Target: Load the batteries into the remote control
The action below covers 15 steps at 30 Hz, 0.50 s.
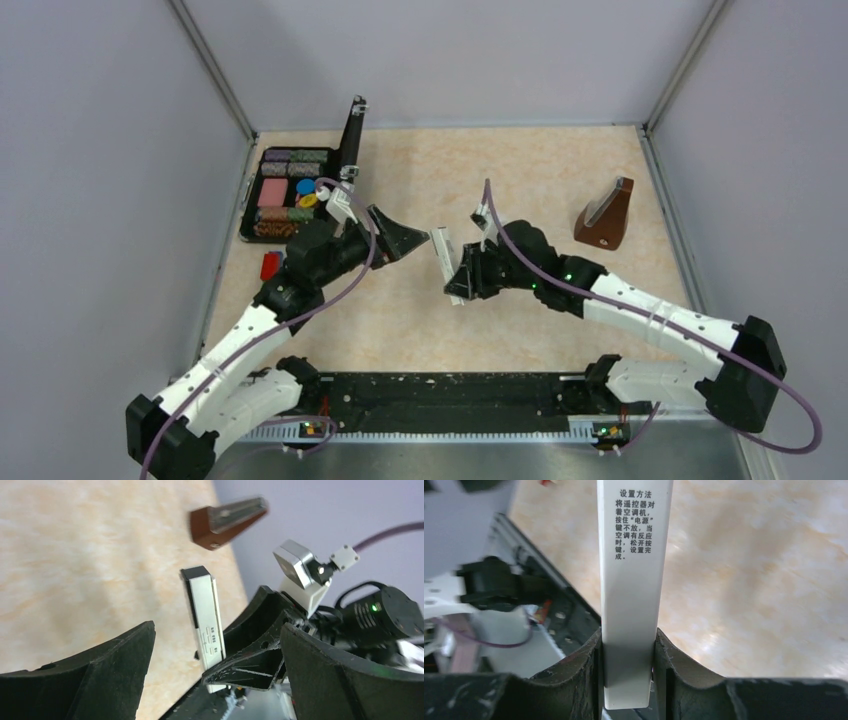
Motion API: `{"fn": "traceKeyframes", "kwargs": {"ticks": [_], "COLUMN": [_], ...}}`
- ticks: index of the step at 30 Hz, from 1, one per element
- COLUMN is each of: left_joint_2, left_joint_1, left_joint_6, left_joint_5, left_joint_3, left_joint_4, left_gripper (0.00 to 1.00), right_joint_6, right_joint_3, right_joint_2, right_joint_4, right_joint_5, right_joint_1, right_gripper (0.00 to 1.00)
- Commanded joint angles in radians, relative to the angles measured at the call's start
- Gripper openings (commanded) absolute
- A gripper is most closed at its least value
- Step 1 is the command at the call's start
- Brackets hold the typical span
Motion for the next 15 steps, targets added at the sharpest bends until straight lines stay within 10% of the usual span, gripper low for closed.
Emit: {"fn": "traceKeyframes", "kwargs": {"ticks": [1, 15], "left_joint_2": [-0.024, 0.065], "left_joint_1": [0.004, 0.008], "left_joint_6": [0.119, 0.115], "left_joint_5": [-0.264, -0.349], "left_joint_3": [0.057, 0.065], "left_joint_4": [-0.294, -0.368], "left_gripper": [0.99, 0.87], "right_joint_6": [-0.167, -0.289], "right_joint_3": [0.057, 0.062], "right_joint_2": [0.066, 0.327], "right_joint_4": [-0.201, -0.257], "right_joint_5": [0.179, 0.357], "right_joint_1": [-0.009, 0.003], "right_gripper": [0.12, 0.11]}}
